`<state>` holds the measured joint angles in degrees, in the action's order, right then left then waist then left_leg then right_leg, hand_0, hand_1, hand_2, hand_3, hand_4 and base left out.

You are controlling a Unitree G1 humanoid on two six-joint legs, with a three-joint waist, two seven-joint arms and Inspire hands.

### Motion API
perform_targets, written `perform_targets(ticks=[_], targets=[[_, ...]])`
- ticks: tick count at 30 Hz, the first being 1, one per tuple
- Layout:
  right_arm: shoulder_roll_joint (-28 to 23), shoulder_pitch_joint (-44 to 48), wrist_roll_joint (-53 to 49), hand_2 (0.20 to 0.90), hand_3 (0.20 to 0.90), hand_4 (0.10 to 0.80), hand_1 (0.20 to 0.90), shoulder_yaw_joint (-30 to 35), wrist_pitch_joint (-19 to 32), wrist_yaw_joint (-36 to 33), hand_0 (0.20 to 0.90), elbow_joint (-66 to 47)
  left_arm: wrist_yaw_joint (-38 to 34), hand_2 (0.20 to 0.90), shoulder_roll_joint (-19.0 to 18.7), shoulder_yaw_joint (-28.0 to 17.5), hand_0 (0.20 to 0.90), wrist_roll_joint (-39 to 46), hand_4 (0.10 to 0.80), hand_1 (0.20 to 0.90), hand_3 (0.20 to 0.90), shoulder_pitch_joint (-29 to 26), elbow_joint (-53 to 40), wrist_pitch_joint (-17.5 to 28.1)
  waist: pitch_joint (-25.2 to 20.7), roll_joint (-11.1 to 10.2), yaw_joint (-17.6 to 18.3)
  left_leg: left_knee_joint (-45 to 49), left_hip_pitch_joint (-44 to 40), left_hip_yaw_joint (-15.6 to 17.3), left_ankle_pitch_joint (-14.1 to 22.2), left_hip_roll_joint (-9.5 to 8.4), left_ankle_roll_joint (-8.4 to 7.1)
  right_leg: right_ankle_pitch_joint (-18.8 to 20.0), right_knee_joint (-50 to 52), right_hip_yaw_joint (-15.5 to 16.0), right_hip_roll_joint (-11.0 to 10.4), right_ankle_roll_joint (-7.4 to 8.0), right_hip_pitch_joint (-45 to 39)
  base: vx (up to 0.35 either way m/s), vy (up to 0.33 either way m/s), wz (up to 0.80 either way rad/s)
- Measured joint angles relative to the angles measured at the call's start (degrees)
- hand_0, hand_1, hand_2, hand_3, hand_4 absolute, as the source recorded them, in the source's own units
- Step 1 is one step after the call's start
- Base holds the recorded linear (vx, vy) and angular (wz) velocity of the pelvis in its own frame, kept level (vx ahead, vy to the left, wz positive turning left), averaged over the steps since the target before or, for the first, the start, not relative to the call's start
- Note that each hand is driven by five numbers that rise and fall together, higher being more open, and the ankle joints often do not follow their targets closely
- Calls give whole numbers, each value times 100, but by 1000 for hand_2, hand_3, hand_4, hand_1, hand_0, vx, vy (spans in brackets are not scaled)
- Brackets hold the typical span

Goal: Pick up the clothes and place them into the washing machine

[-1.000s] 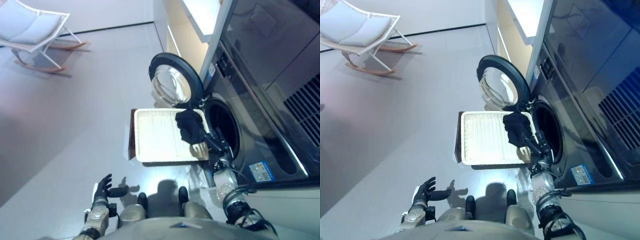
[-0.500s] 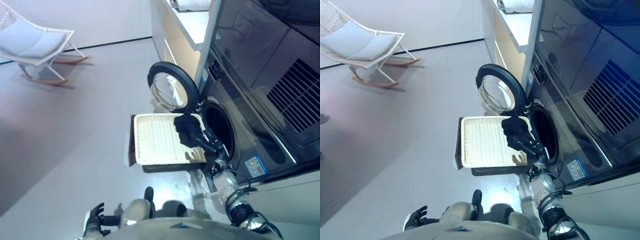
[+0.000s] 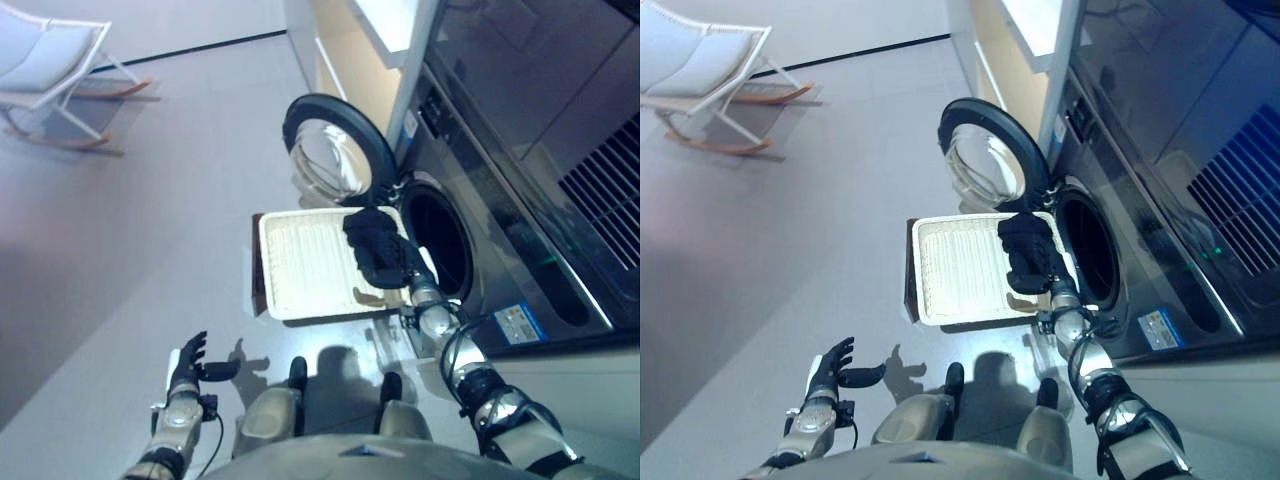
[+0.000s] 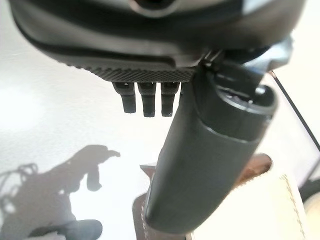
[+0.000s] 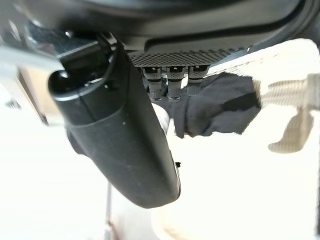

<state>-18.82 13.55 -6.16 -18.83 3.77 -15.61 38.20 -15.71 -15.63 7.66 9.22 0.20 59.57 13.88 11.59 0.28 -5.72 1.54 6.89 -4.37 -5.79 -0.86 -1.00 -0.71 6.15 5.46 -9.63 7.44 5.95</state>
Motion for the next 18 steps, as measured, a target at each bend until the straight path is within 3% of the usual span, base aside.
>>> perform_targets(ticks=[3, 7, 15, 18], targets=[[-86, 227, 761, 900, 900, 800, 900, 22, -162, -196, 900, 379, -11, 900, 9, 38, 900, -41, 800, 900, 900, 168, -37, -25, 19, -9, -50, 12, 208, -54, -88, 192, -163, -6, -21, 234, 157, -188, 89, -29, -66, 36], [-100, 1052, 1175, 900, 900, 800, 900, 3, -304, -606, 900, 1424, -32, 900, 54, 325, 900, -90, 800, 900, 900, 410, -32, -31, 71, 81, -107, 19, 554, -64, -159, 245, -212, -10, 39, 319, 207, -226, 429, -145, -10, 5], [-380, 3354, 1208, 900, 900, 800, 900, -410, -450, -895, 900, 3026, -342, 900, 55, 836, 900, 90, 800, 900, 900, -383, -402, 29, 567, 638, -317, 29, 1539, -160, -466, 171, -201, -4, 614, 335, 125, -242, 1604, -105, 12, 6], [-758, 4135, 1238, 900, 900, 800, 900, -626, -461, -985, 900, 3365, -492, 900, 42, 975, 900, 218, 800, 900, 900, -737, -735, 106, 825, 706, -405, 176, 2021, -182, -555, 102, -183, -41, 978, 328, 50, -249, 2164, -91, -4, 11]])
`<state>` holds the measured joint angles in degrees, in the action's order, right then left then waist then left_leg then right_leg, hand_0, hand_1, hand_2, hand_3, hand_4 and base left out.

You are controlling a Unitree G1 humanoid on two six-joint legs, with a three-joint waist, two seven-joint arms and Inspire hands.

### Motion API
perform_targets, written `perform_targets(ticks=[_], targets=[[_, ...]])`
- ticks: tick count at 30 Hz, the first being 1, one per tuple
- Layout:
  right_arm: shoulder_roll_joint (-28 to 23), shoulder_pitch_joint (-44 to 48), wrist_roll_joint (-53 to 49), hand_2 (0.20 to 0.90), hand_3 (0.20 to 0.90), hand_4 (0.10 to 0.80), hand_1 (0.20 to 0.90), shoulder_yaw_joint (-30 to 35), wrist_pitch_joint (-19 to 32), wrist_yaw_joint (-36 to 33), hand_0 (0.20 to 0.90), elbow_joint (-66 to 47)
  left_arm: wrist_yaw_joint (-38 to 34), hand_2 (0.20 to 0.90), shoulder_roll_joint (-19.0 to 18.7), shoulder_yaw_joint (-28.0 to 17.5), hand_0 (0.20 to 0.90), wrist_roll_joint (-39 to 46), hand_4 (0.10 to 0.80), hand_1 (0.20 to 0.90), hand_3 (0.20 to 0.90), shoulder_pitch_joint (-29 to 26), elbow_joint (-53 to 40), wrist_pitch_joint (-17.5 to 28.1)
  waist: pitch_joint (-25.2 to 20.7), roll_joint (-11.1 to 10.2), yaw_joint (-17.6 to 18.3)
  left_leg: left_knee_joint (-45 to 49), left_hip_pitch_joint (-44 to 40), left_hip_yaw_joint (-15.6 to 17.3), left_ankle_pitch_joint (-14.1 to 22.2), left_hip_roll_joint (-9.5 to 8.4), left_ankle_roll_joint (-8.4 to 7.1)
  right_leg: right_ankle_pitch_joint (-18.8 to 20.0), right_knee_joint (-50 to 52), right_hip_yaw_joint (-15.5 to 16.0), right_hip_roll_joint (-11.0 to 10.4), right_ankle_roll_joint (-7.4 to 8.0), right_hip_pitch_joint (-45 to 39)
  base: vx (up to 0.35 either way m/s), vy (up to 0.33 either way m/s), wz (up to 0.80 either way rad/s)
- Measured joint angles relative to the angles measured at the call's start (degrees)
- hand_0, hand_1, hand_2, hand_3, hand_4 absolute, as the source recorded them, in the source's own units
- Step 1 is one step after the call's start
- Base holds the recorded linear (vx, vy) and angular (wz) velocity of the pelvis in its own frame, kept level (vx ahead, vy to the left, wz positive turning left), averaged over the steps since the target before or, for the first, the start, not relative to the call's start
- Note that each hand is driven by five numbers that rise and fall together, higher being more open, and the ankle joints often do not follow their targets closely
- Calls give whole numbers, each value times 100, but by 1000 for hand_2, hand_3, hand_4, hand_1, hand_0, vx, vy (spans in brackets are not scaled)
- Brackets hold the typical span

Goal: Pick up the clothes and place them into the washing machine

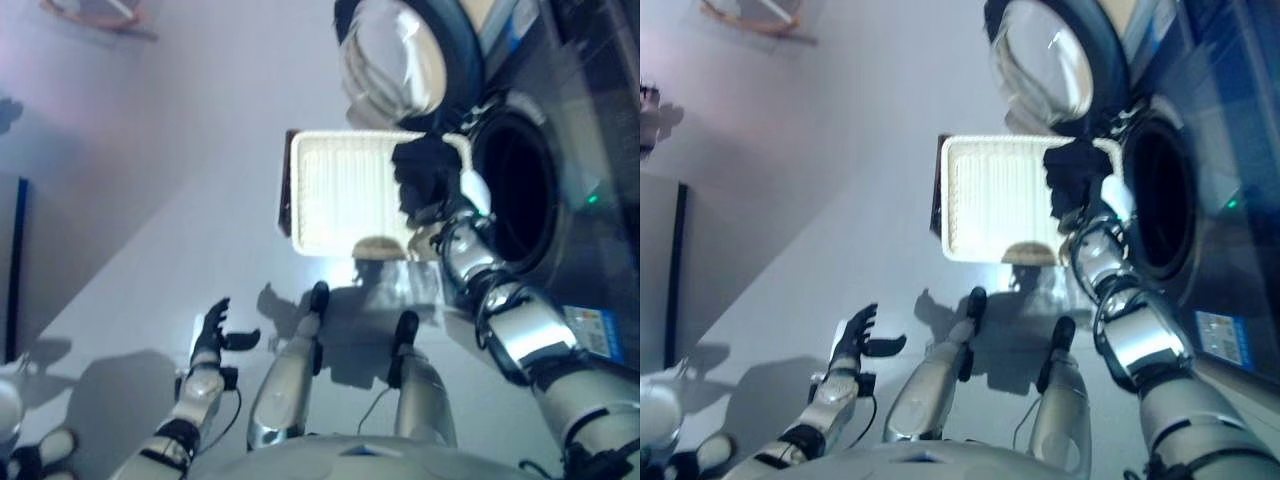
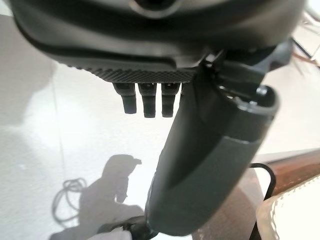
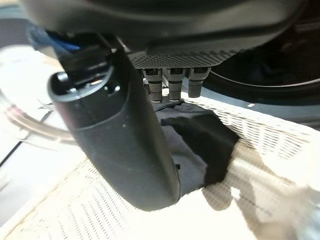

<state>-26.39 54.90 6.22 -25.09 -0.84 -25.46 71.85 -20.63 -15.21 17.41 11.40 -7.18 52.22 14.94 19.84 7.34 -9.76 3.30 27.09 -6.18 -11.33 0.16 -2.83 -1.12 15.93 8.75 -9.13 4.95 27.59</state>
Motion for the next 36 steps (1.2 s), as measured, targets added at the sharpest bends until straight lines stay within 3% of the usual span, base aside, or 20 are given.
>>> perform_targets(ticks=[6, 9, 24, 36], targets=[[-630, 896, 72, 900, 900, 800, 900, -198, -107, -263, 900, 618, -156, 900, -35, 211, 900, 116, 800, 900, 900, -445, -443, 38, 327, 4, -1, 298, 714, -90, -41, -146, 14, -266, 712, -37, -196, 14, 800, -50, 2, 20], [-869, 1235, 73, 900, 900, 800, 900, -363, -101, -321, 900, 696, -265, 900, -64, 308, 900, 216, 800, 900, 900, -486, -687, 41, 354, 2, -48, 451, 1153, -48, -52, -232, 19, -335, 1031, -232, -224, 32, 1335, -2, 17, 2], [-1159, 1497, -179, 900, 900, 800, 900, -768, -17, -207, 900, 836, -324, 900, -76, 337, 900, 286, 800, 900, 900, -501, -1411, 144, 382, 18, -270, 441, 2065, -215, -262, -278, -131, -533, 1625, -343, -230, -30, 2423, 31, -19, 8], [-2011, 2345, -739, 900, 900, 800, 900, -968, 273, -132, 900, 838, -314, 900, -102, 493, 900, 456, 800, 900, 900, -528, -1442, 171, 388, 30, -417, 442, 2768, -283, -324, -319, -169, -615, 2031, -510, -217, -70, 3323, 10, 3, 5]])
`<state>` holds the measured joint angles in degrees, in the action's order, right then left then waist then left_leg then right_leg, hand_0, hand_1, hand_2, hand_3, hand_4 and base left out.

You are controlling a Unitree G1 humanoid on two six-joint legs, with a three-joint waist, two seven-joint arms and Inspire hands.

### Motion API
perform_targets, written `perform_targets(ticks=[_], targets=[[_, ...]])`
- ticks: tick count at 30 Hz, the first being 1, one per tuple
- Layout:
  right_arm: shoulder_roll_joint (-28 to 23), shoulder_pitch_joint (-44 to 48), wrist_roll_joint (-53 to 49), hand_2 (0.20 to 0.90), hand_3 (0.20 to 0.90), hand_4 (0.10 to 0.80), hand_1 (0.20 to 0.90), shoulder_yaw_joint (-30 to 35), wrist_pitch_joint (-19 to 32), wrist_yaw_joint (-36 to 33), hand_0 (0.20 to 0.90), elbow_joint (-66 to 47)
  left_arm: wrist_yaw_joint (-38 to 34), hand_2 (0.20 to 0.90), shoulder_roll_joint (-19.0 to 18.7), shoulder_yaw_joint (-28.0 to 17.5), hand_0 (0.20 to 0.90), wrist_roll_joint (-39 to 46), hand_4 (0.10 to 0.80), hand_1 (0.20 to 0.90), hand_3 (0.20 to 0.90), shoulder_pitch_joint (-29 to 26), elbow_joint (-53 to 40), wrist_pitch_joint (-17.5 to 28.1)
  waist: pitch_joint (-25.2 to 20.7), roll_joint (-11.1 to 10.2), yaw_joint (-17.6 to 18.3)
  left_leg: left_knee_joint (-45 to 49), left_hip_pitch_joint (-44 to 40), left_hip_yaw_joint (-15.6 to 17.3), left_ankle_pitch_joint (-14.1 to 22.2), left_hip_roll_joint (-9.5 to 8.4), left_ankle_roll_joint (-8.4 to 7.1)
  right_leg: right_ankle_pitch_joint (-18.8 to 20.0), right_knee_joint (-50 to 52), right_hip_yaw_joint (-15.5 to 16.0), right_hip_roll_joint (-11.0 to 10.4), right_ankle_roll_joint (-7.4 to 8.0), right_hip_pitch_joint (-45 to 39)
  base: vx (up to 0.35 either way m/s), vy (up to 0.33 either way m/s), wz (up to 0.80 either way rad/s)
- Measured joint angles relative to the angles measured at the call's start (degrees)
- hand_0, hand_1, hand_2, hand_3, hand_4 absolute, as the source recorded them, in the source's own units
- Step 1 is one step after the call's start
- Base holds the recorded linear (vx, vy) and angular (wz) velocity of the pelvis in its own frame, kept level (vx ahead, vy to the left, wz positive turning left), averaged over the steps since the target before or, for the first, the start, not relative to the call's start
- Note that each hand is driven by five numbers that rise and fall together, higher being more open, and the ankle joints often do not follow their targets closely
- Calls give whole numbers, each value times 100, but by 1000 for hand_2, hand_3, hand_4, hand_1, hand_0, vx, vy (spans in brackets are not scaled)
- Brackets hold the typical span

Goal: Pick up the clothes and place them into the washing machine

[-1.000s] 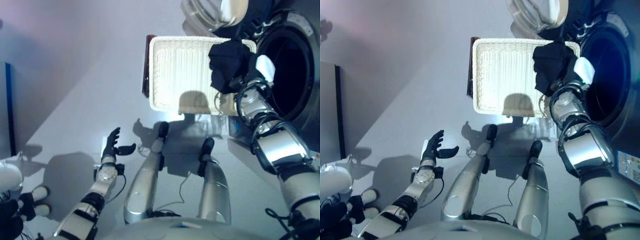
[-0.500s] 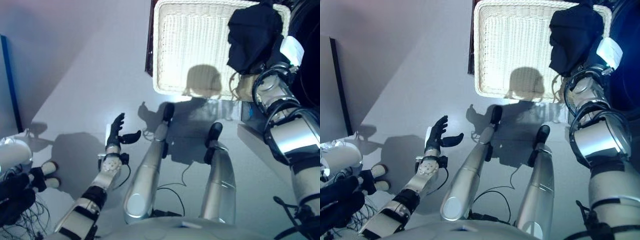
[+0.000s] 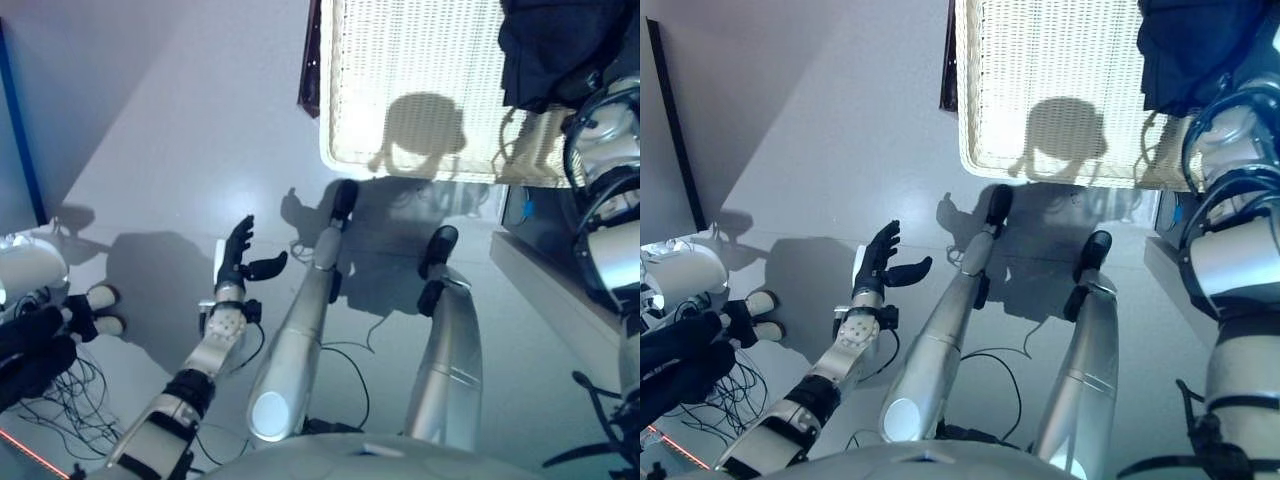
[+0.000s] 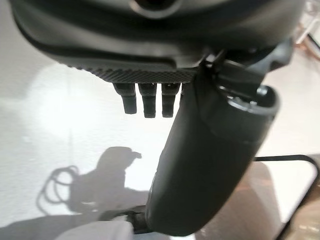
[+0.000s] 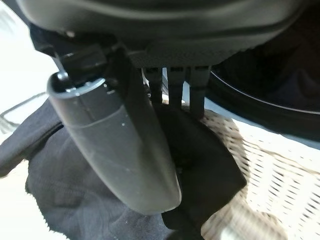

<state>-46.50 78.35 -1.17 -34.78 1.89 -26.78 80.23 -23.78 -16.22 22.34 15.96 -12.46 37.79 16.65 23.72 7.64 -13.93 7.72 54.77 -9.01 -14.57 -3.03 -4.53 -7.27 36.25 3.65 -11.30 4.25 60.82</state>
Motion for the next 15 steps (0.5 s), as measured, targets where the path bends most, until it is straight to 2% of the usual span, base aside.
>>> perform_targets(ticks=[1, 2, 3, 6, 8, 15], targets=[[-18, 32, -9, 900, 900, 800, 900, 1, 10, 10, 900, 0, 3, 900, 2, 24, 900, 22, 800, 900, 900, 2, 46, -8, 7, 14, -2, 0, 8, 2, 0, 0, 0, 0, 14, -1, -1, -1, 11, 0, 0, 0], [-11, 39, -42, 368, 368, 445, 368, -2, 20, 46, 368, 5, 14, 900, 2, 43, 900, 33, 800, 900, 900, 1, 102, -8, 7, 14, -3, 7, 6, 3, -2, -1, -2, -7, 25, -6, -2, -11, 12, 30, 10, 0], [7, 44, -119, 300, 300, 400, 300, 1, 67, 138, 300, 3, 26, 900, 2, 44, 900, 34, 800, 900, 900, 1, 135, -8, 7, 14, -3, 17, 6, 3, -16, -2, -22, -13, 39, -4, -1, -20, 14, 0, 0, 0], [71, 49, -227, 300, 300, 400, 300, 7, 100, 383, 300, -22, 46, 900, 3, 44, 900, 39, 800, 900, 900, -17, 137, 10, 6, 15, -55, 30, 70, 15, -30, -14, -43, -38, 99, -29, -5, -35, 117, 0, 0, 0], [76, 48, -240, 300, 300, 400, 300, 16, 111, 319, 300, -26, 51, 900, 5, 42, 900, 40, 800, 900, 900, -92, 176, 13, 7, 17, -84, 85, 163, 12, -97, -23, -88, -42, 203, -40, -10, -47, 211, 7, 5, 2], [104, 43, -456, 300, 300, 400, 300, 148, 128, 339, 300, -40, 52, 900, 5, 44, 900, 40, 800, 900, 900, -226, 257, 42, 6, 17, -71, 108, 102, 13, -97, -19, -89, -52, 226, -40, -2, -58, 160, 2, 2, 1]])
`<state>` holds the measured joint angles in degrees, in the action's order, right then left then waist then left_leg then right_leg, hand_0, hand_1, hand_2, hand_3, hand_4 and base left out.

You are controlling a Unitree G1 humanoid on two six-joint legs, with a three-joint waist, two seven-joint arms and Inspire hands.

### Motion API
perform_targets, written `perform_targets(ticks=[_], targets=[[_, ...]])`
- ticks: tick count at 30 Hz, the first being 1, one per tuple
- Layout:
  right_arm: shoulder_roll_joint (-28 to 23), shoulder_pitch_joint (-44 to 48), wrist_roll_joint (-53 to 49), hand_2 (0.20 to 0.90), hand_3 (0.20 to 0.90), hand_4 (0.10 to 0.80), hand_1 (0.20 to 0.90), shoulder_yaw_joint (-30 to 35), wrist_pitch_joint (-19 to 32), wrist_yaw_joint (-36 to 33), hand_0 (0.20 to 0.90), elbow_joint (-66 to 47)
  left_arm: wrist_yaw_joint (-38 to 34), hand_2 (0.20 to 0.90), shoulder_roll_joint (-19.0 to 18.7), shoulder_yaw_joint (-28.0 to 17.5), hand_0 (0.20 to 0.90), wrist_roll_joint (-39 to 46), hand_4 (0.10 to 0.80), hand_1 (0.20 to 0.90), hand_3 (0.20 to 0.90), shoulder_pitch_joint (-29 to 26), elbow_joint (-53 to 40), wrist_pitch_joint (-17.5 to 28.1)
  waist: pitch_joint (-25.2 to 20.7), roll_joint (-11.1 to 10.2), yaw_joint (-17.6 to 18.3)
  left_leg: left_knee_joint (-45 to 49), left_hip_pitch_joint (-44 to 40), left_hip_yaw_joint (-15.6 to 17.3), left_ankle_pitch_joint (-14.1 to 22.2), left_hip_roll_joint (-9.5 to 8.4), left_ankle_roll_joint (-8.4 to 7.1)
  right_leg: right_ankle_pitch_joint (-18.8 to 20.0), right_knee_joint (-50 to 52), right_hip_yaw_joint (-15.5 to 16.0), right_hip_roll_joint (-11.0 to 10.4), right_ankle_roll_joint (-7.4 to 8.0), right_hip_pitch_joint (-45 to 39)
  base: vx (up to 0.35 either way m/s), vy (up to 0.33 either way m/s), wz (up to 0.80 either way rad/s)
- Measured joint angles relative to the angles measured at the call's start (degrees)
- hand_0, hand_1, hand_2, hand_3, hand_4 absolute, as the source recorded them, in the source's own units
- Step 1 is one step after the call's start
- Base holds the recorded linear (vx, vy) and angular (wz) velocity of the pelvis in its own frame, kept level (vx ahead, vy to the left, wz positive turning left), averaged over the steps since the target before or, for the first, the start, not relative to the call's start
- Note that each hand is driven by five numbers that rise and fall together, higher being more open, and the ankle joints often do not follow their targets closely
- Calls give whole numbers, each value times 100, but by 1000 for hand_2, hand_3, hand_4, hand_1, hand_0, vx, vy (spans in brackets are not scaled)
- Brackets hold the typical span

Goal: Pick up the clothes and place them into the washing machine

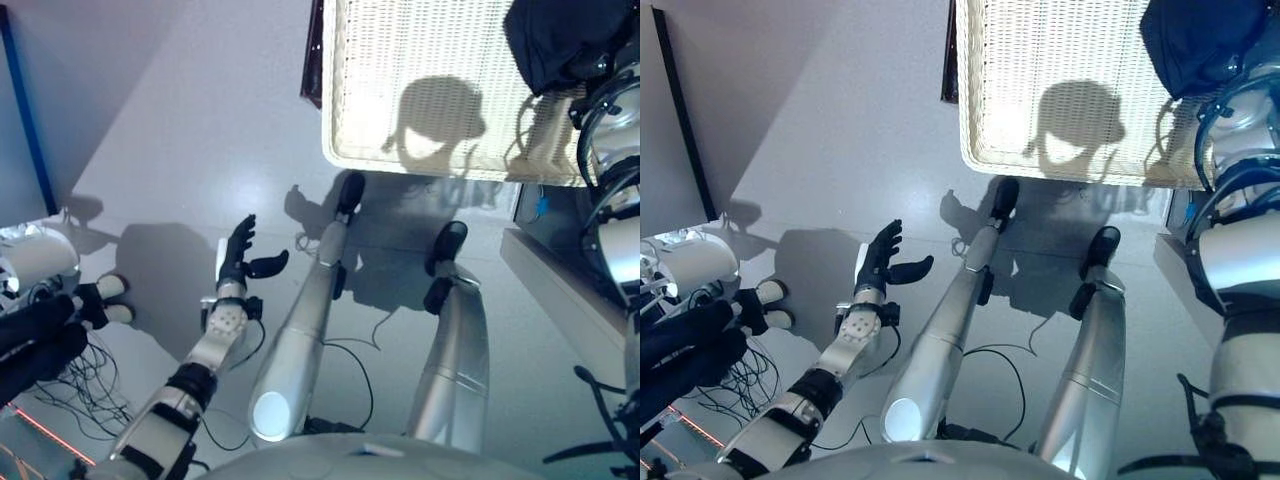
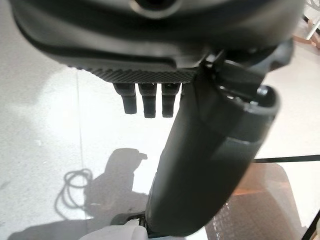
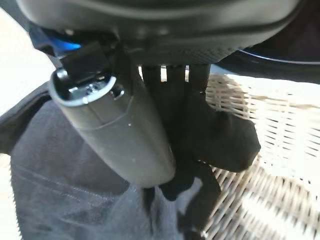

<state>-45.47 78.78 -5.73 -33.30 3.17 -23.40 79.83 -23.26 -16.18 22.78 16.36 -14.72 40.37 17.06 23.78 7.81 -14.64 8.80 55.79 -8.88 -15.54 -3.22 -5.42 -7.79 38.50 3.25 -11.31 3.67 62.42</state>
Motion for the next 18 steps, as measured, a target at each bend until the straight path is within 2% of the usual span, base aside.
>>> perform_targets(ticks=[9, 15, 18], targets=[[862, -708, -796, 300, 300, 400, 300, 738, 14, 11, 300, -130, -1, 900, 20, 16, 900, -4, 800, 900, 900, -81, 513, 0, 0, 0, 49, 57, -579, 83, 46, -4, 43, -6, -74, -64, 11, 0, -591, -15, 17, -4], [1530, -1426, -1677, 300, 300, 400, 300, 1506, 100, -19, 300, -460, 0, 900, 49, 9, 900, -7, 800, 900, 900, -84, 866, -56, 17, -2, 192, 32, -1092, 194, 142, 46, 152, 108, -498, -178, 107, 99, -1241, 30, 32, -12], [1742, -1878, -2218, 300, 300, 400, 300, 1953, 298, -41, 300, -830, 9, 900, 68, 5, 900, -9, 800, 900, 900, -75, 1010, -61, 33, -7, 291, -77, -1416, 277, 190, 31, 226, 174, -780, -306, 144, 177, -1611, 35, 28, -11]])
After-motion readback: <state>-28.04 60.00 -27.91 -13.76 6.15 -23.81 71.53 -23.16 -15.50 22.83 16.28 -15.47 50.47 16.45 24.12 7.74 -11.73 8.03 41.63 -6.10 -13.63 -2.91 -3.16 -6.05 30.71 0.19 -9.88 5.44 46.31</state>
